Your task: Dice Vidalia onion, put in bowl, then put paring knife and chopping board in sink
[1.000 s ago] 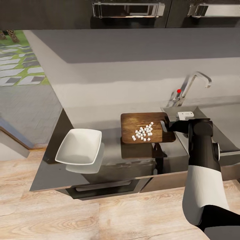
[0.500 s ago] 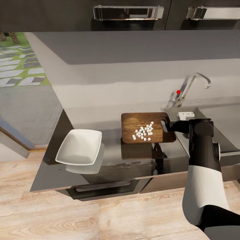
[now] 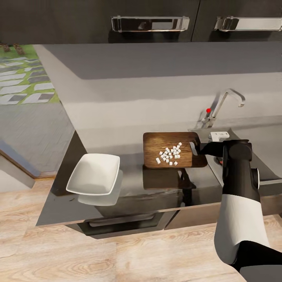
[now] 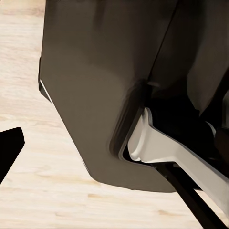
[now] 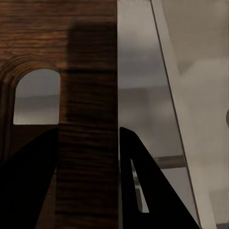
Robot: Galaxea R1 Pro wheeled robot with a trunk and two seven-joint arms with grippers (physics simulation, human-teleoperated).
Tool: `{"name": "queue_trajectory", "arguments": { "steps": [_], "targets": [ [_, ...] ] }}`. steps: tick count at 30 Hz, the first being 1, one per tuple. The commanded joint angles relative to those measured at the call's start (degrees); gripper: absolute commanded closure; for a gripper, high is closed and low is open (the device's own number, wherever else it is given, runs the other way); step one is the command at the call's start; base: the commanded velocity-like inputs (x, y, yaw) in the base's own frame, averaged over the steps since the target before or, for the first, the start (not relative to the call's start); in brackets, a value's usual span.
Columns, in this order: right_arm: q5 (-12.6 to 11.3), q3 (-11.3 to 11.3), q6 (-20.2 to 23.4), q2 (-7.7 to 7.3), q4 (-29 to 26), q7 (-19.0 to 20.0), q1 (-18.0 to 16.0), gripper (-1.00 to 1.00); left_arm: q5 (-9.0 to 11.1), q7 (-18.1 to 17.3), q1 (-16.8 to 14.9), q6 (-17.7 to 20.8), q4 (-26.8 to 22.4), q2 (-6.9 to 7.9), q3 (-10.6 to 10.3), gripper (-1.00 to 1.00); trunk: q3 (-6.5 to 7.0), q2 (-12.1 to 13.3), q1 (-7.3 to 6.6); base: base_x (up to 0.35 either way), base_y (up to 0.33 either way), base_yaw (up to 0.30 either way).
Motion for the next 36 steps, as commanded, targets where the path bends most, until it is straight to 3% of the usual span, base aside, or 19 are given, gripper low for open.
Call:
{"name": "queue_trajectory", "arguments": {
  "steps": [1,36],
  "targets": [
    [0.53,-0.12,0.13,0.06,-0.02,0.56,-0.07,1.0,0.32,0.33,-0.1,-0.4,-0.3,0.05,-0.41,-1.0,-0.03,-0.1,0.04,0.0,0.0,0.0],
    [0.53,-0.12,0.13,0.06,-0.04,0.56,-0.07,1.0,0.32,0.33,-0.1,-0.4,-0.31,0.03,-0.41,-1.0,1.63,-0.1,0.04,0.0,0.002,0.0]
  ]
}}
